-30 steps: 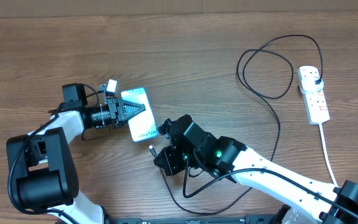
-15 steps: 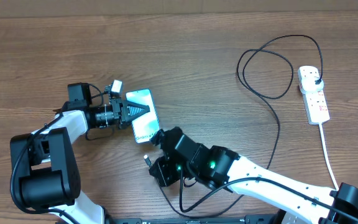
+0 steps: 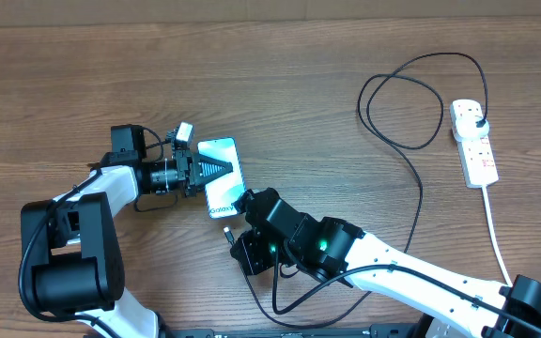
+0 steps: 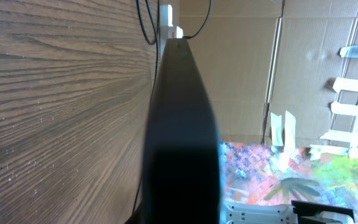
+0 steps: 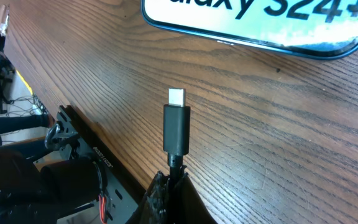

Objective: Plug charger to phone and switch on socket

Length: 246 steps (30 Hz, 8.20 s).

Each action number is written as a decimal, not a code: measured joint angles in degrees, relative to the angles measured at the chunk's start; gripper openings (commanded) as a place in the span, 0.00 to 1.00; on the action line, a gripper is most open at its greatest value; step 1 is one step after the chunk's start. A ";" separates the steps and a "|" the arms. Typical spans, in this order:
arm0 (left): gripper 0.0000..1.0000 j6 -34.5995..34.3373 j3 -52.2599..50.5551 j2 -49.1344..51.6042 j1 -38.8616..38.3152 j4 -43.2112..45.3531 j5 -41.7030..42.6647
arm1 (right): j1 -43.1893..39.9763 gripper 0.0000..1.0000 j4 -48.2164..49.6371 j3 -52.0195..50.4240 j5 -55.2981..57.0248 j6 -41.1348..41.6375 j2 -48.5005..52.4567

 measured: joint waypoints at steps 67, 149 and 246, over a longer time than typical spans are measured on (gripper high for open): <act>0.04 -3.21 0.00 0.00 0.00 16.52 -2.93 | -0.02 0.04 -0.04 0.00 2.95 0.20 0.00; 0.04 -16.55 0.00 0.00 0.00 20.09 1.20 | -0.02 0.04 5.70 -0.11 10.54 6.16 0.04; 0.04 -19.52 0.00 0.00 0.02 21.27 3.08 | 0.00 0.04 8.63 -0.63 14.29 13.33 0.04</act>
